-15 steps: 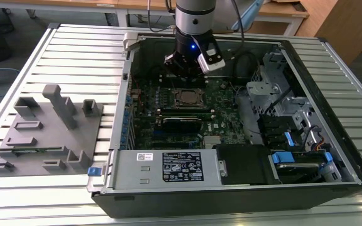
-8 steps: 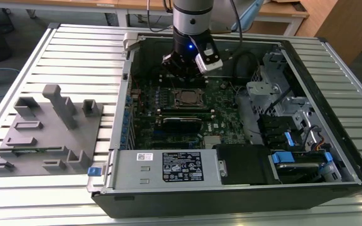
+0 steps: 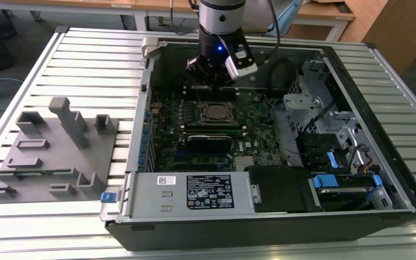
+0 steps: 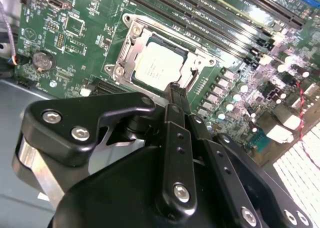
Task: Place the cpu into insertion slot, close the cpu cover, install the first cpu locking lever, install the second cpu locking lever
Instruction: 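Install the first cpu locking lever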
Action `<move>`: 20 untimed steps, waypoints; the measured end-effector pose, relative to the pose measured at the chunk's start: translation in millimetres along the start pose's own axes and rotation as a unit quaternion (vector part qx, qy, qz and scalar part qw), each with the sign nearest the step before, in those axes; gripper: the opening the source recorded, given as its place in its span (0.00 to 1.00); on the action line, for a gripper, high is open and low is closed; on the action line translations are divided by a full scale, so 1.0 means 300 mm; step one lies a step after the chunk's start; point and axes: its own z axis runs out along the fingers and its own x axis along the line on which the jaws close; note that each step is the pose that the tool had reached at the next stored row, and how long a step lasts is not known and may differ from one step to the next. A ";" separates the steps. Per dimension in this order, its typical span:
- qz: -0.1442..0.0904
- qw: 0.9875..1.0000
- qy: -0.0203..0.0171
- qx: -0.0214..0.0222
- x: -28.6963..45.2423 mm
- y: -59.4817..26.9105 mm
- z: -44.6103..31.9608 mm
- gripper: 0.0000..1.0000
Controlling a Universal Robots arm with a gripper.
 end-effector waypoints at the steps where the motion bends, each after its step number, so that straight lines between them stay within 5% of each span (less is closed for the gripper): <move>1: 0.000 1.000 0.000 0.000 0.000 0.000 -0.005 0.11; 9: 0.000 1.000 0.000 0.000 0.005 0.000 -0.008 0.11; 20: 0.000 1.000 0.000 0.000 0.087 -0.006 -0.008 0.11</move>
